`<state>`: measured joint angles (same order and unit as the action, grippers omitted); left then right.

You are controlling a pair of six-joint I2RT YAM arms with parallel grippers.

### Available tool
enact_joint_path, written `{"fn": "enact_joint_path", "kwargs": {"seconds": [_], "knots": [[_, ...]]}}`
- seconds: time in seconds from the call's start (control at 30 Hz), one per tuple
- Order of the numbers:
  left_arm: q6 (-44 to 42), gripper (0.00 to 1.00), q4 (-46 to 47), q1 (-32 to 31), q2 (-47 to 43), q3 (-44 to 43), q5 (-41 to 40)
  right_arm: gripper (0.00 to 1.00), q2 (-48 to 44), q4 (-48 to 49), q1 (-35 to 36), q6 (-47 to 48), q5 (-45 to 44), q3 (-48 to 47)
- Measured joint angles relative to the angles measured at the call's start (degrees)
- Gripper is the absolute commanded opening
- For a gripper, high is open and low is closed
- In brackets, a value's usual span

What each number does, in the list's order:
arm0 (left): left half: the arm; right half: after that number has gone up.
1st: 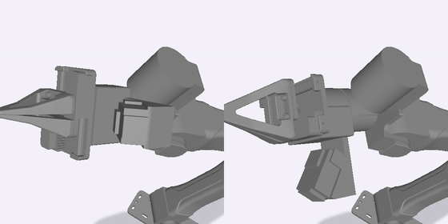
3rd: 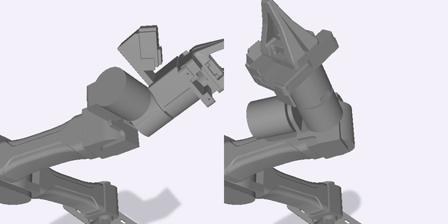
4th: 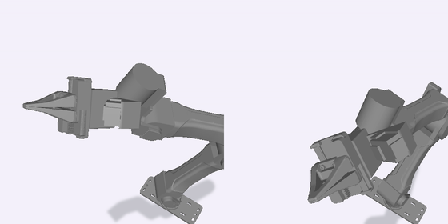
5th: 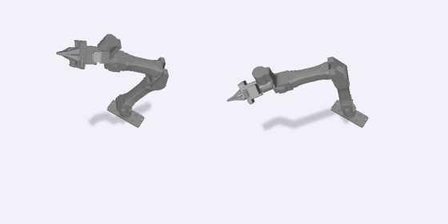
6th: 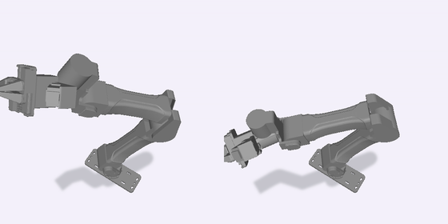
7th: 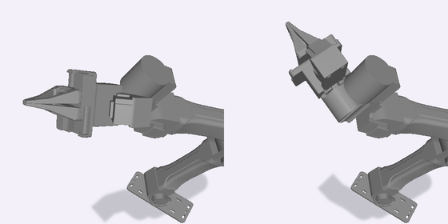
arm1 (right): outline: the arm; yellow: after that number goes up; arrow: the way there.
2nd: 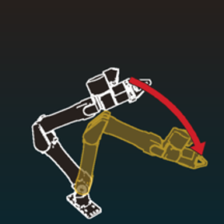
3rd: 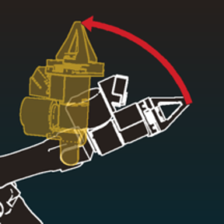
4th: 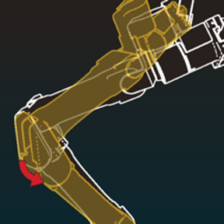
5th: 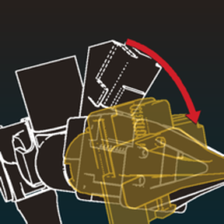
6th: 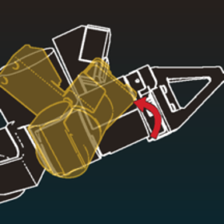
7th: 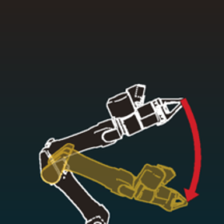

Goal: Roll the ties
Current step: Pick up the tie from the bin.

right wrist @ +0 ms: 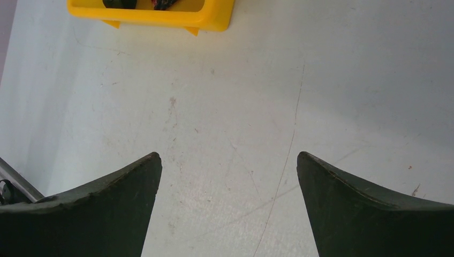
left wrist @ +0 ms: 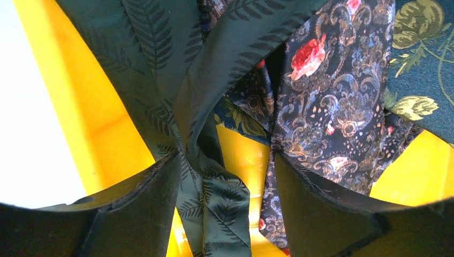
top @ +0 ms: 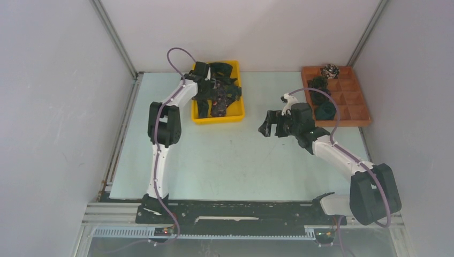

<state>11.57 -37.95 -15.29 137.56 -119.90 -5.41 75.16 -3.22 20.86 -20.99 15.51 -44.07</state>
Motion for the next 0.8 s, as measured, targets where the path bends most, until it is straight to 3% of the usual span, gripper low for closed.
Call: {"fn": "enact_joint_path", "kwargs": {"seconds": [0.23,0.8], "knots": [[1.5,0.65,-2.3,0.2,3.0,-4.2,-0.6,1.0,0.1,0.1,-0.1,0.0,0.9,0.0],[7.5,0.32,-6.1,0.8,3.1,-3.0,-7.8,1.0,0.1,0.3,-0.4,0.0,1.9,0.0]]}}
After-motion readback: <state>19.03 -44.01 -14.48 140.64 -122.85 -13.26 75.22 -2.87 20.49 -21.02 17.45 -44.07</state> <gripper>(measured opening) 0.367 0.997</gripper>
